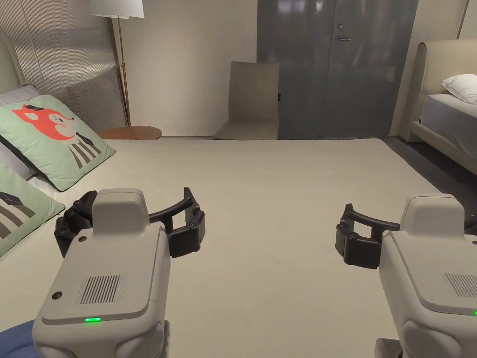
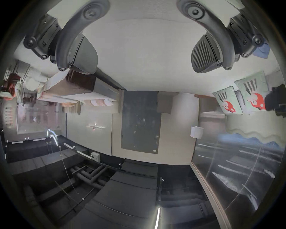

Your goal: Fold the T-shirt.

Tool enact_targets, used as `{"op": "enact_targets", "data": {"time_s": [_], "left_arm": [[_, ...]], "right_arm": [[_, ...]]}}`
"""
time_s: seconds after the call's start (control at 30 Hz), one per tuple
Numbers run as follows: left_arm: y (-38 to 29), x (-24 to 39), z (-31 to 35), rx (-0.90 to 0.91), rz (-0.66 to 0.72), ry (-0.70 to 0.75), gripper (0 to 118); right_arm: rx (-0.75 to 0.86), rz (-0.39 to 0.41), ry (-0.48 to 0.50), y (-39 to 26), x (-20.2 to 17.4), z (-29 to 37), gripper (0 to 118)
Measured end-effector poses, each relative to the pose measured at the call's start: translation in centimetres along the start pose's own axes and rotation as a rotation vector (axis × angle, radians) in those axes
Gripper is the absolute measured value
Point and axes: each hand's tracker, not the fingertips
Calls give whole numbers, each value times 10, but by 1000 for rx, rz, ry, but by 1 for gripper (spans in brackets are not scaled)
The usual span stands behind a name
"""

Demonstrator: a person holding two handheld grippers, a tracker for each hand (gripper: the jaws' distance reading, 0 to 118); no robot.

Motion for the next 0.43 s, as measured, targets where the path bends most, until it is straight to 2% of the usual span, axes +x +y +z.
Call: {"op": "enact_targets", "data": {"time_s": [0.03, 0.13, 0.33, 0.43], "left_arm": [[0, 0, 0, 0, 1, -1, 111], [0, 1, 0, -1, -3, -2, 111], [1, 1, 1, -1, -4, -3, 111], [1, 1, 1, -3, -2, -6, 111]], "right_arm": [[-6, -25, 19, 1, 1, 0, 118], [3, -22, 0, 2, 1, 0, 118], [32, 33, -38, 3, -4, 3, 118], [31, 28, -32, 2, -2, 4, 118]]}}
